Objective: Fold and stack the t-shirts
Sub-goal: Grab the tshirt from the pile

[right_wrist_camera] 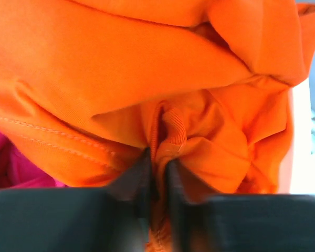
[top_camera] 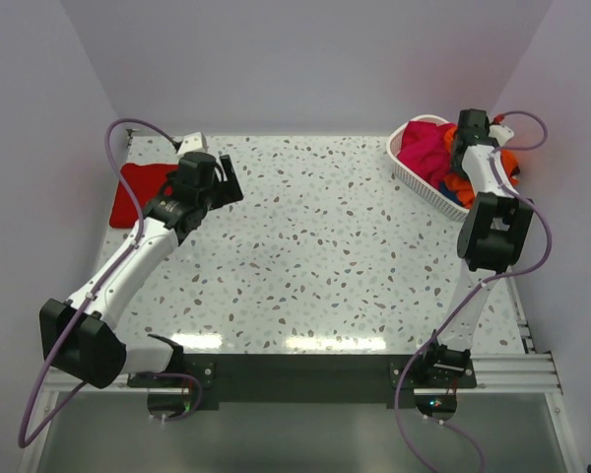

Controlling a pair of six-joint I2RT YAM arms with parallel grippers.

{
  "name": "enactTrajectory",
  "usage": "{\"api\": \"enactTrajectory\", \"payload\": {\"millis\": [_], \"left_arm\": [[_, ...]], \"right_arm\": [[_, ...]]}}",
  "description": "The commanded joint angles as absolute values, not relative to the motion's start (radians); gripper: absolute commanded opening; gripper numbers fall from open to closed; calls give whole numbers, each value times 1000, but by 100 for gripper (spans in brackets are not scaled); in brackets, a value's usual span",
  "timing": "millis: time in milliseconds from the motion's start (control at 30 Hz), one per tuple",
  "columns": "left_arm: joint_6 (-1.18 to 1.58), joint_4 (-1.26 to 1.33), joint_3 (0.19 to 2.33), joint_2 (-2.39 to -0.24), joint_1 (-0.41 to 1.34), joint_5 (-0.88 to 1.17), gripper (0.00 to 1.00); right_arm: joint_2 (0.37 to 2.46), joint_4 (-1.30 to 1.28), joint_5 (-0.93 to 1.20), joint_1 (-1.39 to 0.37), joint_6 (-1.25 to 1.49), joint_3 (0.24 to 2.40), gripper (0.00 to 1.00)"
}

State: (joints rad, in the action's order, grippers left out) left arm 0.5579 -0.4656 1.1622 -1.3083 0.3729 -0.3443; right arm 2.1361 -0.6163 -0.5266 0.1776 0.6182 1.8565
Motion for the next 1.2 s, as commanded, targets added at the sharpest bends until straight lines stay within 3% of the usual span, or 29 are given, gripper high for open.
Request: {"api": "enactTrajectory", "payload": {"millis": [0,33,600,833,1167], "left_arm": [[574,-463,1186,-1287,362,-353,100],[574,-466,1181,-1275,362,-354,100],[463,-400,1204,-1299,284,-206,100],[426,-393,1247,-1325,253,-144,100],[402,-413,1249,-1308,227,-101,100]], "right_arm": [[2117,-669,-541,178,640,1867,5],[2106,-675,-548,178,640,1873,0],[1574,-529,-644,175,520,1657,0],[1506,-491,-542,167,378,1767,0],[1483,-451,-633,9,187,1945,0]]}}
